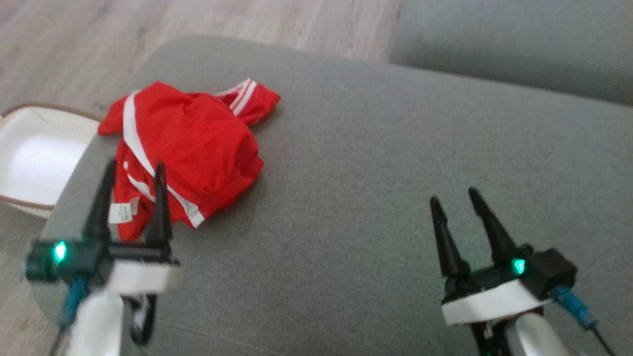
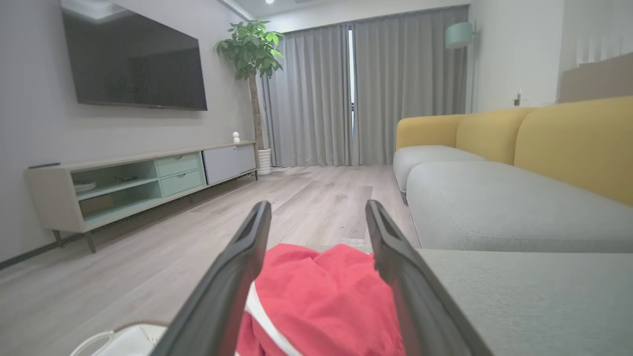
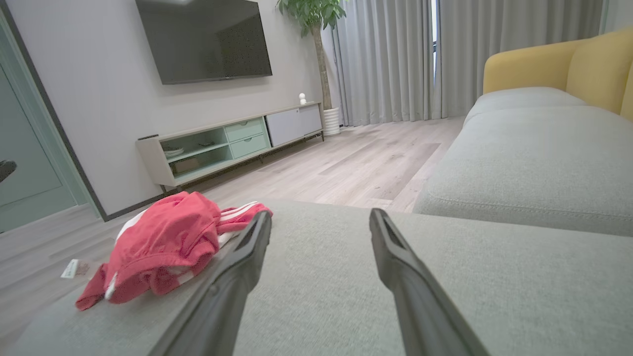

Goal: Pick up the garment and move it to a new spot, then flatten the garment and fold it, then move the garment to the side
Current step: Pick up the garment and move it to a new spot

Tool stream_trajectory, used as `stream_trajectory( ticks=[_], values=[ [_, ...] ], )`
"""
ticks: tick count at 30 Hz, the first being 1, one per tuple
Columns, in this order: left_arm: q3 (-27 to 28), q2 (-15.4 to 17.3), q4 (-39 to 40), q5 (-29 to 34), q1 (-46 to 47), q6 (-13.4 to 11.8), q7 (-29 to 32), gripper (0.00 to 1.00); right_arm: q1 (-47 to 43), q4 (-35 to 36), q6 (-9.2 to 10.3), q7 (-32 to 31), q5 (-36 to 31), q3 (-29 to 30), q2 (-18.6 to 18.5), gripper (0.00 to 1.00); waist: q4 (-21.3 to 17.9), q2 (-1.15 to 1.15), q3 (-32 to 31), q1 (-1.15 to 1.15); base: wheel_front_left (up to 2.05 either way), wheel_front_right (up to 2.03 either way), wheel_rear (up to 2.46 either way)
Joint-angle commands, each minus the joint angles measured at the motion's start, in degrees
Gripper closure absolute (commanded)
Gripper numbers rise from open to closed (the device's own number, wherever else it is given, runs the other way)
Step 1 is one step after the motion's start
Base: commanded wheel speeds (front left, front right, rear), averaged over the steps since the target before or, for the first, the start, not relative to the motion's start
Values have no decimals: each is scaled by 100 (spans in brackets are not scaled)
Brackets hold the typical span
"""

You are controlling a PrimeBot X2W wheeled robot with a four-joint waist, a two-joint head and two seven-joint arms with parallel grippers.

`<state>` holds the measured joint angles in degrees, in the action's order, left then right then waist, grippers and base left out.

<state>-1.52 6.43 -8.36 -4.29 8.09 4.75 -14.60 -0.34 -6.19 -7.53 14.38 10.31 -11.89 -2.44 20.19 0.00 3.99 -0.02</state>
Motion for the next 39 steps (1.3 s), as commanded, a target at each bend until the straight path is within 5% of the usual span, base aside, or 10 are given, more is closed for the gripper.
stream_trajectory(
  ticks=[1, 9, 16, 26, 27, 29, 39],
  values=[
    [246, 184, 66, 46, 328, 19, -40, 0, 263, 237, 4, 62, -9, -79, -43, 0, -123, 0, 326, 2, 0, 0, 0],
    [-347, 1258, -1779, 86, 2313, 259, 779, 0, 524, 643, 4, 62, -256, 238, -43, 0, -387, 0, 972, 2, 0, 0, 0],
    [-1979, 2058, -3075, -786, 3598, 272, 1678, 0, 689, 832, 4, 52, -444, 324, -43, 0, -610, 0, 1400, 2, 0, 0, 0],
    [-3767, 2498, -3935, -2392, 4144, 273, 2113, 0, 729, 975, 4, 51, -562, 381, -43, 0, -777, 0, 1700, 2, 0, 0, 0],
    [-3832, 2503, -4019, -2546, 4156, 273, 2110, 5, 727, 976, 4, 52, -567, 374, -43, 0, -784, 0, 1699, 2, 0, 0, 0],
    [-3954, 2520, -4152, -2757, 4198, 273, 2038, 100, 741, 974, 4, 53, -569, 382, -43, 0, -790, 0, 1679, 2, 0, 0, 0],
    [-4338, 2523, -4564, -3179, 4484, 273, 1146, 100, 702, 896, 4, 59, -468, 422, -43, 0, -746, 0, 1407, 2, 0, 0, 0]
  ],
)
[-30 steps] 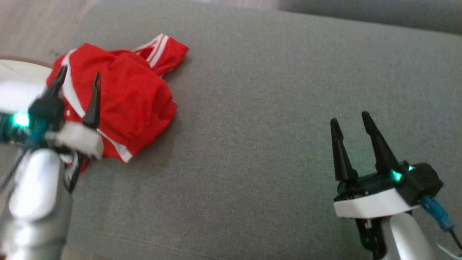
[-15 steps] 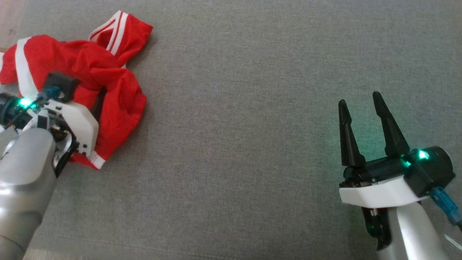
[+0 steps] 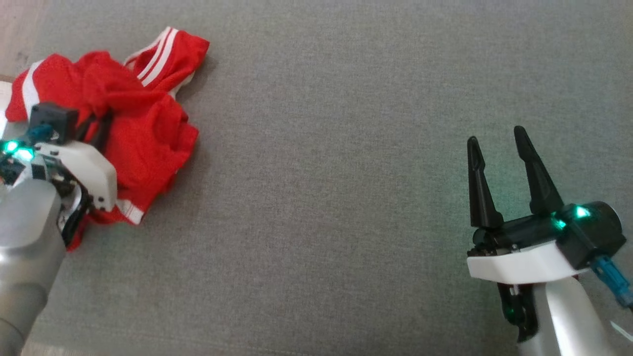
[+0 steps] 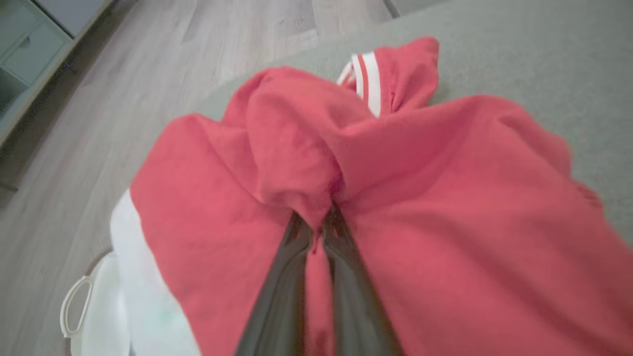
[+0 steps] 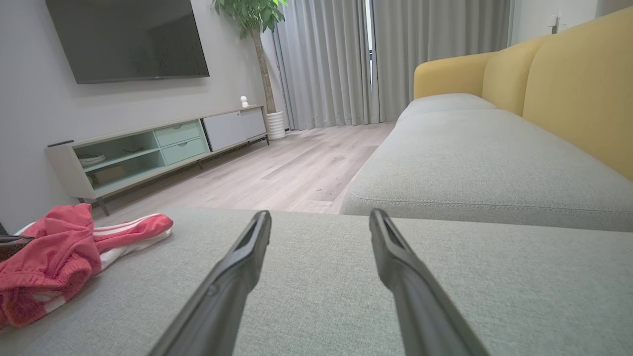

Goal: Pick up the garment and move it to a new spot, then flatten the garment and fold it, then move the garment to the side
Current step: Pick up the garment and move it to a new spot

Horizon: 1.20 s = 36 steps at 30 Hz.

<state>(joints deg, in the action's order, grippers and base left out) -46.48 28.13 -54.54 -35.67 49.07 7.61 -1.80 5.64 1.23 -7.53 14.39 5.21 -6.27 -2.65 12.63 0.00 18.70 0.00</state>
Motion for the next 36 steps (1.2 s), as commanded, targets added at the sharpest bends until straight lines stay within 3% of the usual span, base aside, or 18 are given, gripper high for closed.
stream_trajectory(
  ticks=[1, 8, 12, 22, 32, 36],
  values=[
    [158, 354, 55, -41, 386, -13, -134, 100, 104, 154, 4, 58, 42, -140, -22, 0, 10, 0, -63, 0, 0, 0, 0],
    [346, 428, 0, -228, 694, -48, -1032, 100, 77, 93, 4, 60, 231, -193, -22, 0, -18, 0, -397, 0, 0, 0, 0],
    [627, 444, 186, -337, 806, -163, -1254, 100, 22, 43, 4, 60, 341, -230, -22, 0, -40, 0, -615, 0, 0, 0, 0],
    [1129, 419, 2023, -350, 195, -732, -1297, 100, -185, -47, 4, 61, 622, -302, -22, 0, -196, 0, -1249, 0, 0, 0, 0],
    [824, 101, 3623, -489, -496, -1281, -645, 100, -189, -30, 4, 61, 794, -336, -22, 0, -990, 0, -1407, 0, 0, 0, 0],
    [580, -118, 4011, -423, -604, -1382, -483, 100, -128, -10, 4, 61, 789, -445, -22, 0, -1450, 0, -1325, 0, 0, 0, 0]
  ],
)
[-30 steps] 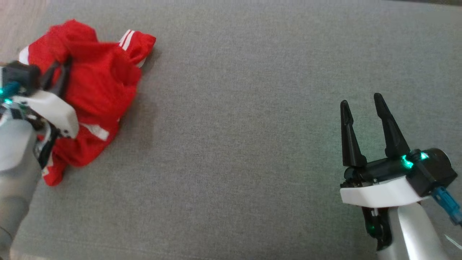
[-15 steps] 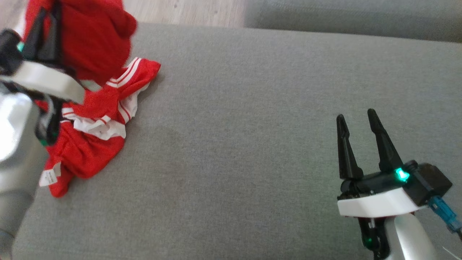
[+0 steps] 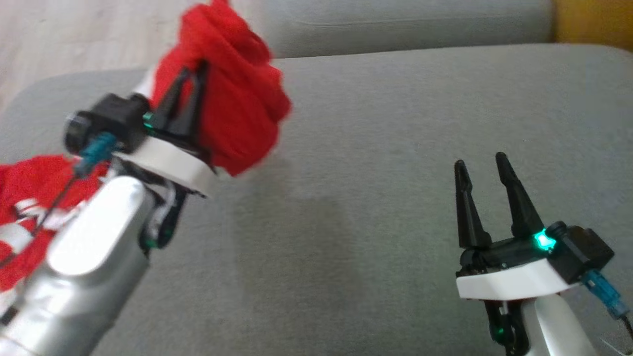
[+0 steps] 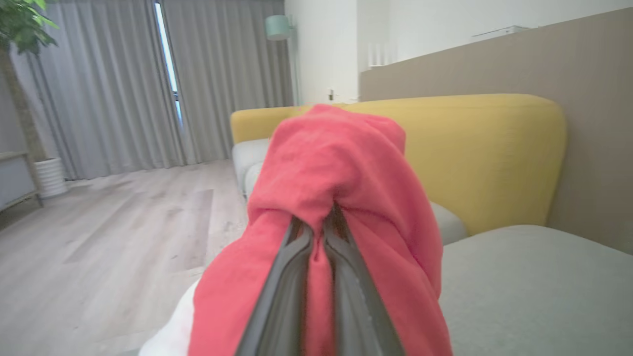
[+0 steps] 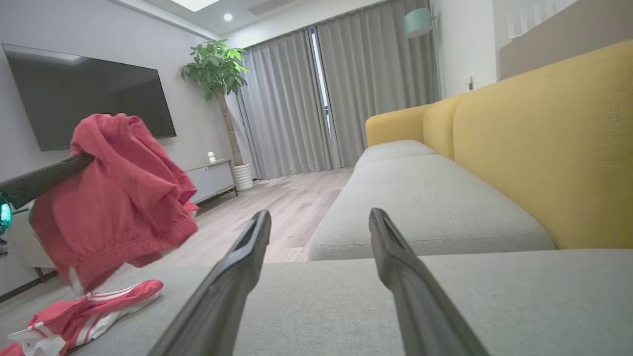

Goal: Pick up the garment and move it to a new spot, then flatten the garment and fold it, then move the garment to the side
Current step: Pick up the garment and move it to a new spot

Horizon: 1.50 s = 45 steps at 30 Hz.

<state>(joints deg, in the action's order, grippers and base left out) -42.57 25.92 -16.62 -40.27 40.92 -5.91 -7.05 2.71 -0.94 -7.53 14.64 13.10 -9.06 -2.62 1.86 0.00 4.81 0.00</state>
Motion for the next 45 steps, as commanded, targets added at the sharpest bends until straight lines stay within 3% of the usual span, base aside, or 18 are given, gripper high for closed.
stream_trajectory(
  ticks=[1, 10, 15, 16, 17, 22, 28, 32, 38, 45],
  values=[
    [138, 43, 278, 42, 194, -45, 71, 100, 197, 220, 4, 36, 15, -196, -26, 0, -516, 0, 100, 0, 0, 0, 0],
    [-264, -450, 410, 169, 241, -50, 159, 100, 404, 315, 4, 36, 199, -288, -26, 0, -1682, 0, 399, 0, 0, 0, 0],
    [-478, -730, 224, 168, 541, 337, 133, 100, 509, 387, 4, 36, 348, -250, -26, 0, -2192, 0, 634, 0, 0, 0, 0],
    [-507, -754, 123, 226, 632, 386, 84, 55, 515, 398, 4, 36, 376, -238, -26, 0, -2248, 0, 669, 0, 0, 0, 0],
    [-555, -763, -3, 310, 719, 433, 38, 0, 520, 405, 4, 36, 396, -233, -26, 0, -2293, 0, 697, 0, 0, 0, 0],
    [-587, -825, -618, 577, 923, 498, -450, 0, 495, 436, 4, 36, 423, -157, -26, 0, -2282, 0, 750, 0, 0, 0, 0],
    [-324, -763, -881, 567, 587, 415, -747, 0, 433, 413, 4, 36, 285, 80, -26, 0, -1780, 0, 627, 0, 0, 0, 0],
    [-20, -541, -589, 774, 74, 251, -790, 0, 319, 387, 4, 36, 114, 315, -26, 0, -1313, 0, 402, 0, 0, 0, 0],
    [678, -317, 330, 1209, -1187, -194, -793, 0, 49, 302, 4, 36, -113, 421, -26, 0, -796, 0, 57, 0, 0, 0, 0],
    [1500, -483, 1079, 1559, -2669, -572, -794, 0, -239, 238, 4, 36, -125, 489, -26, 0, -508, 0, -211, 0, 0, 0, 0]
  ],
)
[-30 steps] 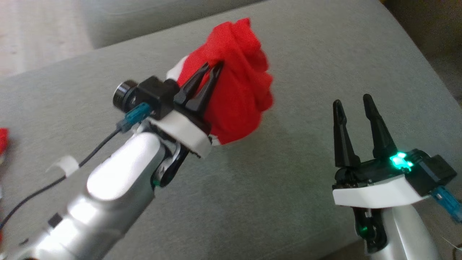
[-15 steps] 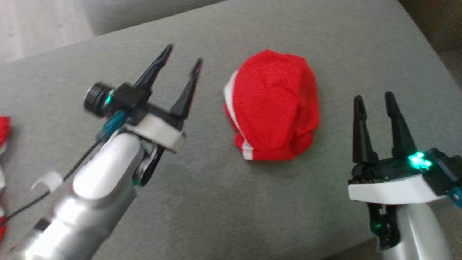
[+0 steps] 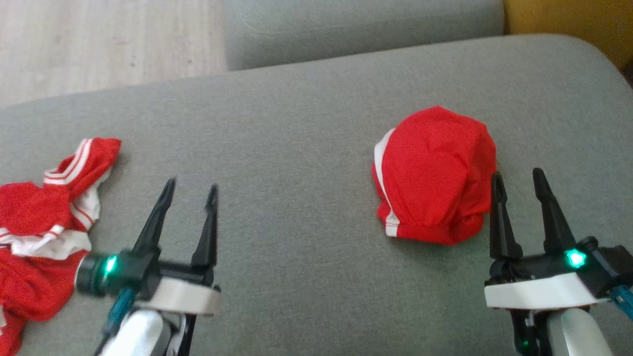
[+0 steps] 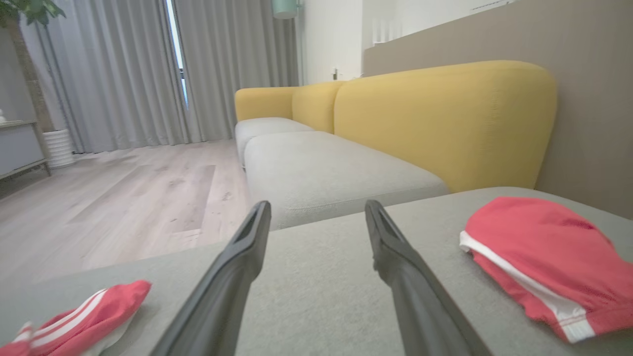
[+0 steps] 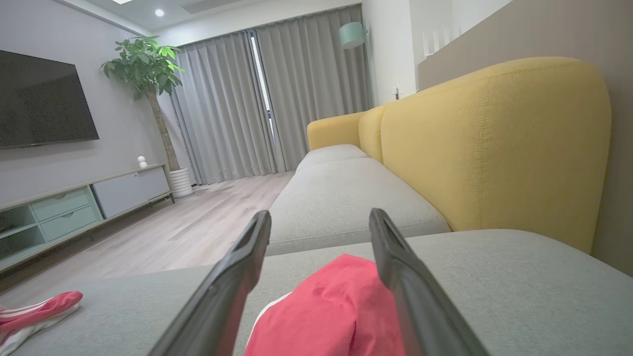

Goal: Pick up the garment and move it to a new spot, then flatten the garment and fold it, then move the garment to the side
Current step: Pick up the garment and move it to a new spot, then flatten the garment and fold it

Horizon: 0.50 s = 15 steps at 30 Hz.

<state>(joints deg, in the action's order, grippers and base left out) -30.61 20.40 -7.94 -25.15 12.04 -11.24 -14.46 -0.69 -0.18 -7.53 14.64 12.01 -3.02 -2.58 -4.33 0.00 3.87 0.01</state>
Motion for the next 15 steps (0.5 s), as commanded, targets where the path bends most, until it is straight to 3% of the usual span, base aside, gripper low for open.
stream_trajectory(
  ticks=[1, 7, 15],
  values=[
    [417, 1, 270, 74, 50, -52, -53, 0, 68, 147, 4, 36, -13, -121, -30, 0, 133, 0, -142, -1, 0, 0, 0],
    [816, -326, 460, 414, -524, 7, -53, 0, -77, 72, 4, 36, -28, -135, -30, 0, 225, 0, -227, -1, 0, 0, 0],
    [1233, -815, 451, 845, -790, 388, -53, 0, -126, -1, 4, 36, -65, -126, -30, 0, 255, 0, -240, -1, 0, 0, 0]
  ],
)
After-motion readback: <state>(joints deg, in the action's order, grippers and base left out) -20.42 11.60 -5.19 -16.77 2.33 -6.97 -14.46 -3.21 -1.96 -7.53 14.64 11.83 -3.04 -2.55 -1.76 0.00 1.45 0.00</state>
